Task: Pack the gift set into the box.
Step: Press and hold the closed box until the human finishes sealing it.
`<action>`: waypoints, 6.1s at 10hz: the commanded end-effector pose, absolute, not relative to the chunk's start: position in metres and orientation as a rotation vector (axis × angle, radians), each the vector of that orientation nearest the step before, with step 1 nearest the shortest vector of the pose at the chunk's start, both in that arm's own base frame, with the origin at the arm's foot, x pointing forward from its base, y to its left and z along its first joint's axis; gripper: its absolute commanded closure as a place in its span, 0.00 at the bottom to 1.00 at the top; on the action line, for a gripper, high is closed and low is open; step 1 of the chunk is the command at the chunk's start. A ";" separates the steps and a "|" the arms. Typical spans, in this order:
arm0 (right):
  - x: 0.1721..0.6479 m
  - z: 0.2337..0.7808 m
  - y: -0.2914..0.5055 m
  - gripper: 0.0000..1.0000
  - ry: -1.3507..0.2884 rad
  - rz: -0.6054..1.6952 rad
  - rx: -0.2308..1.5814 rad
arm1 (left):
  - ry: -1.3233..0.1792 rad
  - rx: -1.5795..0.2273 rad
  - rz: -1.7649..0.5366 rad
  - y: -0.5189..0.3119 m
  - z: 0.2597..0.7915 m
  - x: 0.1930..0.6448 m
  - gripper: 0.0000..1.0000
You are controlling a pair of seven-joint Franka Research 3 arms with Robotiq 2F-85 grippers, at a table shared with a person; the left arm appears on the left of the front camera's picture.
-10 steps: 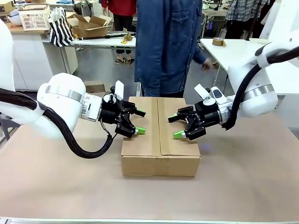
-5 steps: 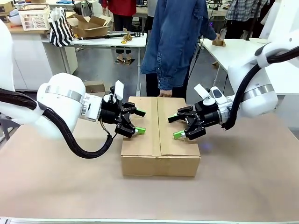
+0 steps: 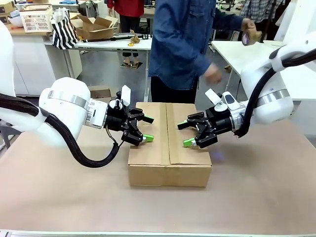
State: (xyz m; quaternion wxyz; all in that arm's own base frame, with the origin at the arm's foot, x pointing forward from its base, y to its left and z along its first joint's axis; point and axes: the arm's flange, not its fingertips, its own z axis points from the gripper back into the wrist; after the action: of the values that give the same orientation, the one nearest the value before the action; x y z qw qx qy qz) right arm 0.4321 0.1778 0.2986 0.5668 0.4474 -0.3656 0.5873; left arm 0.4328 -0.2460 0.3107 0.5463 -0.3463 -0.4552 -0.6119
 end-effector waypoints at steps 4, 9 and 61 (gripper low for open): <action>0.432 0.299 0.178 0.00 -0.858 1.383 1.047 | -1.086 -0.814 -1.461 -0.244 0.308 0.433 0.00; 0.432 0.299 0.178 0.00 -0.858 1.383 1.047 | -1.086 -0.814 -1.461 -0.244 0.308 0.433 0.00; 0.432 0.299 0.178 0.00 -0.858 1.383 1.047 | -1.086 -0.814 -1.461 -0.244 0.308 0.433 0.00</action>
State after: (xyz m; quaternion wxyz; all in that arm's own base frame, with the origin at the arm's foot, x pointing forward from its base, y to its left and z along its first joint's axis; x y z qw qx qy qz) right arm 0.4320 0.1778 0.2986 0.5668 0.4475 -0.3655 0.5873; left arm 0.4332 -0.2457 0.3112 0.5463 -0.3458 -0.4557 -0.6118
